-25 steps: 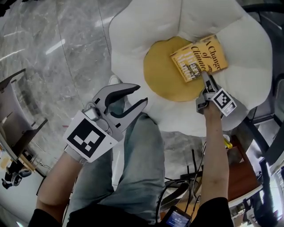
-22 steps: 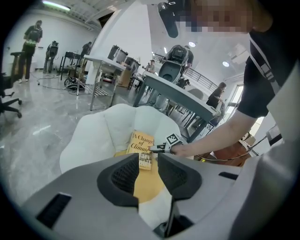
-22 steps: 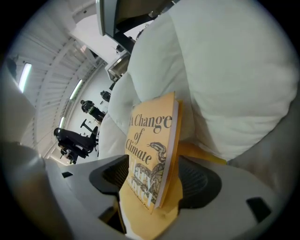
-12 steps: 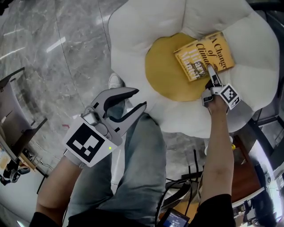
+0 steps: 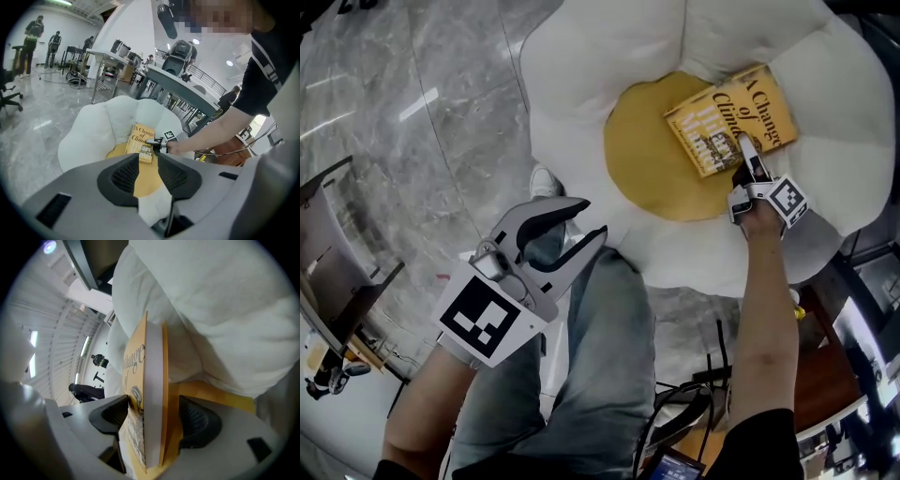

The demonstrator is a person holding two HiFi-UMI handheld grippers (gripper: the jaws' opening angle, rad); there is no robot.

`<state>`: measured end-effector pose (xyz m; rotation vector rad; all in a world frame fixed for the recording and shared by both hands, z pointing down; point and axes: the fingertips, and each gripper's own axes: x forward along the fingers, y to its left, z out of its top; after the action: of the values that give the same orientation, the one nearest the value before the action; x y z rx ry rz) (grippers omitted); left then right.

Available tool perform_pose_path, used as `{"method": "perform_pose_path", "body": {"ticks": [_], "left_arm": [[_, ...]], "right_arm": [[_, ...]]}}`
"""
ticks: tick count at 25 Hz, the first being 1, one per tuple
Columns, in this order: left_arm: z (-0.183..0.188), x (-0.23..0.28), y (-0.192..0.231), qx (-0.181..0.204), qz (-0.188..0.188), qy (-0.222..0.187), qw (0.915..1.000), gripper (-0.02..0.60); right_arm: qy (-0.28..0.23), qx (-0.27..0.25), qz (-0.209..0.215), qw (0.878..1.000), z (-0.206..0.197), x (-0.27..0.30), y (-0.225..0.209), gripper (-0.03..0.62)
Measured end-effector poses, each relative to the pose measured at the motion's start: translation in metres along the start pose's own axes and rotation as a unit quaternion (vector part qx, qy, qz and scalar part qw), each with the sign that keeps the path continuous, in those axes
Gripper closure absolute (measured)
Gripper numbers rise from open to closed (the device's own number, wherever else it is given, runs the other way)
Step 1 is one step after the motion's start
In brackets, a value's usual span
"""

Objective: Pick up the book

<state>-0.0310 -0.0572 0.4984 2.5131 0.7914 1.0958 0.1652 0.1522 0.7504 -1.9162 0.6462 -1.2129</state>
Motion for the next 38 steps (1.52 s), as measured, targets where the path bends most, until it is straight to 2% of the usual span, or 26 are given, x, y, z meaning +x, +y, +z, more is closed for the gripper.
{"method": "perform_pose_path", "body": {"ticks": [7, 14, 19, 30, 31, 32, 33, 38], "left_arm": [[0.001, 0.008, 0.005, 0.001, 0.0, 0.008, 1.0, 0.466], [0.008, 0.013, -0.002, 0.007, -0.006, 0.007, 0.9999, 0.465], [0.012, 0.014, -0.007, -0.002, -0.004, -0.001, 1.0, 0.466], [0.013, 0.017, -0.021, 0.008, -0.005, -0.007, 0.9999, 0.465], [0.013, 0.018, -0.022, 0.01, -0.005, -0.007, 0.9999, 0.466], [0.013, 0.018, -0.023, 0.014, -0.004, -0.007, 0.9999, 0.465], [0.013, 0.019, -0.023, 0.017, -0.003, -0.007, 0.9998, 0.465], [0.012, 0.015, -0.022, 0.01, 0.004, -0.015, 0.9998, 0.465]], "right_arm": [[-0.001, 0.016, 0.032, 0.999, 0.001, 0.015, 0.009, 0.272], [-0.014, 0.025, 0.039, 0.999, 0.003, 0.02, 0.016, 0.272], [-0.012, 0.03, 0.049, 0.998, 0.001, 0.016, 0.018, 0.272], [0.006, 0.022, 0.066, 0.998, -0.004, 0.008, 0.032, 0.278], [0.01, 0.019, 0.063, 0.998, -0.005, 0.008, 0.032, 0.291], [0.013, 0.015, 0.057, 0.998, -0.006, 0.008, 0.031, 0.337], [0.016, 0.01, 0.05, 0.999, -0.006, 0.007, 0.03, 0.413], [0.011, 0.014, 0.044, 0.999, -0.005, 0.007, 0.03, 0.418]]}}
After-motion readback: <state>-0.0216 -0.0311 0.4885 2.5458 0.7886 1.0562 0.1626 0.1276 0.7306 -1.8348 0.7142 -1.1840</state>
